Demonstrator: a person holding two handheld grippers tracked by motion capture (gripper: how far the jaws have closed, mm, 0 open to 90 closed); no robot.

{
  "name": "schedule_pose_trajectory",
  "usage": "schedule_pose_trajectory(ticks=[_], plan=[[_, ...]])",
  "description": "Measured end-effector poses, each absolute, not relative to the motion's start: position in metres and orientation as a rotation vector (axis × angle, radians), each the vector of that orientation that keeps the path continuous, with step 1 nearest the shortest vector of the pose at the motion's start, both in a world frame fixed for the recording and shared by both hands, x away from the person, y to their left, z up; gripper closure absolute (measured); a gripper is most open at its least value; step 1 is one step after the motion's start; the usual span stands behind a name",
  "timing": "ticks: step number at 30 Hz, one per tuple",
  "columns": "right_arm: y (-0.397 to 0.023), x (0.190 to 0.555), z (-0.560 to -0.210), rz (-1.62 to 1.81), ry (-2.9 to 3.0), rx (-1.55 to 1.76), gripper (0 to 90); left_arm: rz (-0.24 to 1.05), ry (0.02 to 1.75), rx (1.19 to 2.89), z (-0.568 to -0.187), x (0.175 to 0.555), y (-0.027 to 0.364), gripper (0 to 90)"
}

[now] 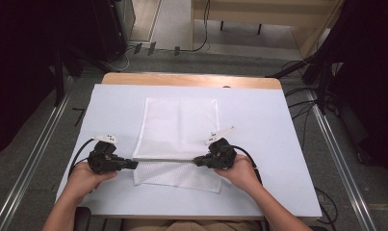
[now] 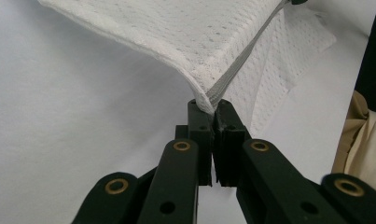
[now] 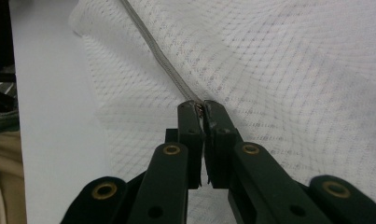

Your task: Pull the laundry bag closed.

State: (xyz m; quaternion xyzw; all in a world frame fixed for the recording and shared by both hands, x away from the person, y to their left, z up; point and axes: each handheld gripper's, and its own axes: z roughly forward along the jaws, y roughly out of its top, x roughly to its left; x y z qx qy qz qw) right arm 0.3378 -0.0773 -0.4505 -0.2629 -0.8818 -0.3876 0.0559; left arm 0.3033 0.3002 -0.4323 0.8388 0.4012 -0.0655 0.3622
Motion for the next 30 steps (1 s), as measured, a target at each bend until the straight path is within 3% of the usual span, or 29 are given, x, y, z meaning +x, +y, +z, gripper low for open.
schedule_pose_trajectory(ticks=[30], plan=[[-0.134,0.341,-0.449,-1.118,-2.664,-0.896,88.3,-0.204,1.054,2.146,-0.432,0.304,0.304,88.6]])
